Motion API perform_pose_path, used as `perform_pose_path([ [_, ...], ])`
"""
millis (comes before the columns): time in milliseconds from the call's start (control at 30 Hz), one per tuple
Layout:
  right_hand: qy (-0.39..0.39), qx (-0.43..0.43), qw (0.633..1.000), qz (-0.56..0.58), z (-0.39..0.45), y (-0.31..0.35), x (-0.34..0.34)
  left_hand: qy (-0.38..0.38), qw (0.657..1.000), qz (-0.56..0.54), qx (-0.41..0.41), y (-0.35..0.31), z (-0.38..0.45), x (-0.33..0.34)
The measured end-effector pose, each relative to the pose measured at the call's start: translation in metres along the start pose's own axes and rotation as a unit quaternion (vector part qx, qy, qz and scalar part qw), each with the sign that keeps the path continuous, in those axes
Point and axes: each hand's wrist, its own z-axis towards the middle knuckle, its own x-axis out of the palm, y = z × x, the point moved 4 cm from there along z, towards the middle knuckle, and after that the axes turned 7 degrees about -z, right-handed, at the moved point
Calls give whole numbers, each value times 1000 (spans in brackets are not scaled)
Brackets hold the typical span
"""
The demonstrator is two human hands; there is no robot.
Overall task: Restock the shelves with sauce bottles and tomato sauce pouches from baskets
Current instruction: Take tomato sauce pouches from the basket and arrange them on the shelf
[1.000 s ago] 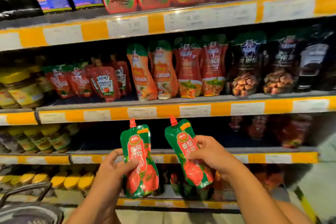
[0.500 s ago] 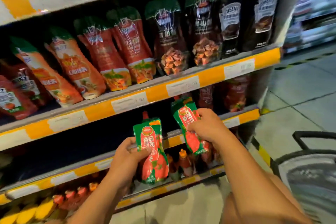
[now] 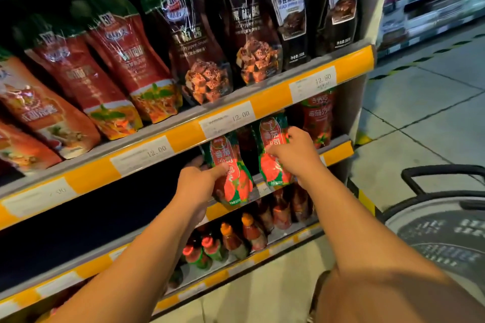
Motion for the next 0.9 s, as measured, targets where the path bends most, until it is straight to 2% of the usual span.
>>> perform_pose_path([
  [167, -5, -12, 1000, -5, 12, -1, -1, -41, 996, -43, -59, 3, 16, 22],
  [300, 0, -50, 998, -43, 25, -1, -13, -27, 995, -69, -65, 9, 39, 36],
  [533, -13, -25, 999, -26, 36, -6, -15, -9, 997, -75, 18, 13, 53, 60],
  [667, -4, -57, 998, 29, 41, -4, -13, -9, 999, -3, 43, 14, 63, 64],
  [900, -2, -68, 997, 34, 46, -10, -13, -56, 992, 48, 100, 19, 65, 64],
])
